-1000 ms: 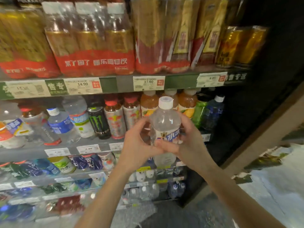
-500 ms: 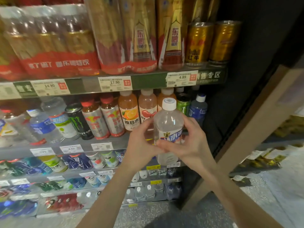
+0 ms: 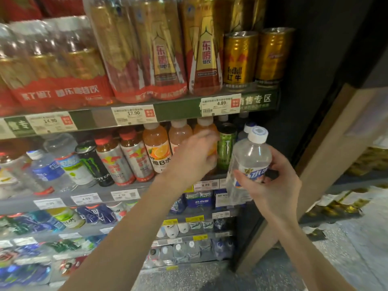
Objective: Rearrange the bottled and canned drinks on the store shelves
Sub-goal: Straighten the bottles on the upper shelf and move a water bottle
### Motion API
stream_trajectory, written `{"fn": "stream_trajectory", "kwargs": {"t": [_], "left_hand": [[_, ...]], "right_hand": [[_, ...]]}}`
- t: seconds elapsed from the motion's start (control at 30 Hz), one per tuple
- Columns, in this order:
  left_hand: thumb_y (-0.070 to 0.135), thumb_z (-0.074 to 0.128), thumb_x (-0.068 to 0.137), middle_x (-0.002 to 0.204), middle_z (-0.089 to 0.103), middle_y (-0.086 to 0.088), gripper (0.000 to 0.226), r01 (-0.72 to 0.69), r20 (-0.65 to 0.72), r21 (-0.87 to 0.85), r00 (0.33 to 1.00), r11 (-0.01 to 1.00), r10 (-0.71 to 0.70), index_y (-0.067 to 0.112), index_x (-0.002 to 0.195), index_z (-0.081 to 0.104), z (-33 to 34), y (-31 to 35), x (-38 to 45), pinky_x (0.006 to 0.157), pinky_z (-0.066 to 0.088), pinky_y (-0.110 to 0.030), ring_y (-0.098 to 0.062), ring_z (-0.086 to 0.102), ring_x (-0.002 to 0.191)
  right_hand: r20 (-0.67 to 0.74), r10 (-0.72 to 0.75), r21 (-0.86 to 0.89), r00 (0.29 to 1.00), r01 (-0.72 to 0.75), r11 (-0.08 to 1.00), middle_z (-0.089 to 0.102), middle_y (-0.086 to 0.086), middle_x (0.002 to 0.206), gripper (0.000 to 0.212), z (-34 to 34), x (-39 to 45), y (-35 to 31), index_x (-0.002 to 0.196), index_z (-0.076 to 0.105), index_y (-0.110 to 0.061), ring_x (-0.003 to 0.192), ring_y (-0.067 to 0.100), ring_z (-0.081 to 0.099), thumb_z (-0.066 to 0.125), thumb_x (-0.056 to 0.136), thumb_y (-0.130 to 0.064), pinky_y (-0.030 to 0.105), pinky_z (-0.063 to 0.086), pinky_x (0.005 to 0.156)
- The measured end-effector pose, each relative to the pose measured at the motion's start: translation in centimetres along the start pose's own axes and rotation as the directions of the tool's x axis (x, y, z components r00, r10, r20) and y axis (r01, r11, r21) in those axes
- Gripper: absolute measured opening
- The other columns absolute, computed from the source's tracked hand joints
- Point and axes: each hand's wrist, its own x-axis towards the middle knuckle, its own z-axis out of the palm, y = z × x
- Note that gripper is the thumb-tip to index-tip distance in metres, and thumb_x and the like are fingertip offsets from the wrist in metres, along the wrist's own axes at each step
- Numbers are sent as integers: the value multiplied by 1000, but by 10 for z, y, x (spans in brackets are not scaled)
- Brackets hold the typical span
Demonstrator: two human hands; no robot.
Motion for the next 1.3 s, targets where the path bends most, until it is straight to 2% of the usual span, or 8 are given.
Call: {"fn": "stream_trajectory", "kwargs": {"t": [0.1, 0.23, 0.3, 0.5, 0.67, 0.93, 1.1, 1.3], "left_hand": [[10, 73, 84, 144, 49, -7, 62, 15, 19, 67, 1000, 998, -16, 12, 141, 49, 15, 16, 35, 94, 51, -45, -35, 57, 123], [7, 68, 88, 128, 56, -16, 50, 142, 139, 201, 975, 969, -172, 8, 134, 49, 35, 28, 63, 81, 51, -40, -38, 61, 114], [7, 67, 90, 125, 59, -16, 48, 159, 175, 209, 965, 965, -197, 10, 134, 49, 39, 31, 69, 78, 49, -37, -37, 62, 114], [8, 58, 96, 125, 55, -18, 38, 163, 69, 149, 982, 975, -175, 8, 132, 49, 43, 34, 67, 82, 51, -41, -41, 63, 109], [11, 70, 87, 134, 44, -16, 56, 113, 7, 101, 993, 989, -114, 7, 138, 45, 44, 35, 48, 81, 52, -44, -43, 63, 104], [26, 86, 75, 130, 52, -2, 72, 60, -163, -88, 984, 994, -73, 12, 139, 54, 36, 29, 14, 91, 54, -37, -25, 61, 110], [44, 87, 67, 120, 60, 6, 71, 19, -297, -100, 954, 995, -48, 18, 129, 64, 26, 22, -13, 74, 60, -39, -15, 65, 98], [56, 86, 62, 109, 64, 18, 63, 75, -345, -107, 932, 991, -108, 27, 115, 71, 23, 5, -36, 69, 42, -9, 2, 56, 91]], "right_hand": [[-13, -24, -8, 1000, 24, 1000, 71, -11, 111, 65, -4, 6, 3, 121, 65, -37, 101, 5, 68, 93, 64, -24, 37, 58, 89], [-24, 2, 16, 1000, -2, 1000, 72, -12, 109, 65, -7, 10, 9, 122, 67, -30, 99, 0, 68, 93, 64, -18, 25, 58, 86], [-33, 14, 4, 999, -13, 1000, 71, -13, 111, 69, -7, 10, 13, 126, 66, -27, 102, 0, 67, 93, 63, -19, 29, 59, 88], [-49, 40, -7, 998, -40, 999, 68, -19, 117, 76, -1, 9, 17, 130, 62, -37, 110, 3, 65, 88, 59, -38, 41, 58, 93], [-76, 78, 47, 994, -75, 996, 69, -22, 117, 72, 0, 7, 17, 130, 65, -30, 111, -5, 64, 92, 65, -17, 37, 57, 98], [-97, 101, 83, 990, -93, 992, 72, -23, 112, 73, -4, 4, 24, 133, 63, -29, 105, -4, 68, 93, 68, -15, 24, 56, 95], [-74, 103, 104, 992, -95, 990, 72, -26, 111, 71, 0, 2, 25, 129, 63, -33, 106, -3, 68, 93, 68, -14, 27, 56, 94], [-42, 87, 109, 995, -82, 991, 72, -25, 111, 69, 6, 9, 22, 130, 65, -29, 108, -5, 66, 93, 69, -15, 27, 53, 97]]}}
